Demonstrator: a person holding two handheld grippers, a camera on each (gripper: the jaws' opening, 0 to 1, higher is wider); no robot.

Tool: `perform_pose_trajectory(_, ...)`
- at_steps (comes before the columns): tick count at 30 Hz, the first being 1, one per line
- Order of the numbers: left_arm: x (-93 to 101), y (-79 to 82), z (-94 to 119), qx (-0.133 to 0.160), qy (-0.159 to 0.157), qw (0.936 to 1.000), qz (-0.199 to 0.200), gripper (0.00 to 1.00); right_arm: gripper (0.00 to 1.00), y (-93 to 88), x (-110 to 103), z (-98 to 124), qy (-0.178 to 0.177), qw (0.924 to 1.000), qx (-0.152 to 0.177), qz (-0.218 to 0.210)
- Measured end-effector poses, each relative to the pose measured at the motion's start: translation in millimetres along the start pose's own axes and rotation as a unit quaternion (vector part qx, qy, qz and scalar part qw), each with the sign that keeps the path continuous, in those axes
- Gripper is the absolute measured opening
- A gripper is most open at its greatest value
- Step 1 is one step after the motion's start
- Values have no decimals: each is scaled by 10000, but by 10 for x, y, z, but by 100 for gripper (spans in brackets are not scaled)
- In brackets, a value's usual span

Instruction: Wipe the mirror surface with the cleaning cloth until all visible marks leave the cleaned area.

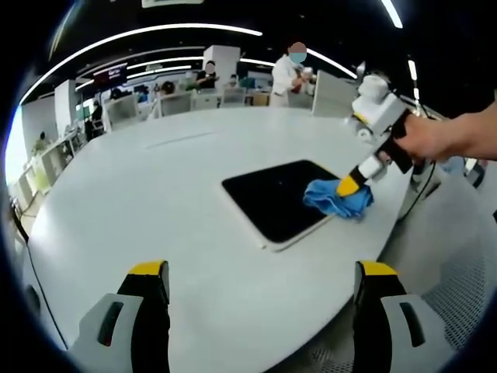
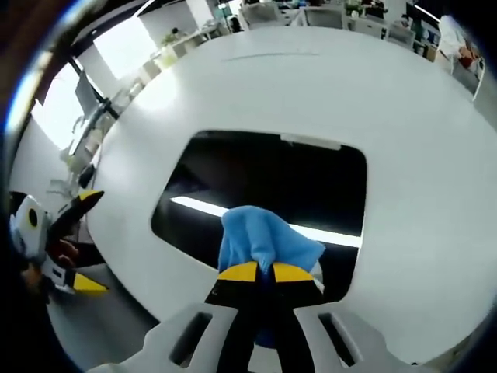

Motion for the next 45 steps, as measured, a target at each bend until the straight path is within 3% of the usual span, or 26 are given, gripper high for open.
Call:
perform_pose_trajectory(18, -4, -3, -3, -4, 13, 10000, -12, 99, 0, -33, 287, 92, -119, 9997, 17, -220)
perform_pose_trajectory(45, 29, -15, -11, -51, -70, 10000, -50, 99, 0, -26, 352, 94, -222, 9995, -35, -235)
Point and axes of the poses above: the point that each gripper's makers call its tool centre point, and the gripper's own axes: z roughly backward along the fingers, x roughly to its right, y roughly out of its top, the point moved 1 cm from there along z, roughly backward along the fingers, and after that the axes turned 10 degrees about -z, right-handed, at the moved point
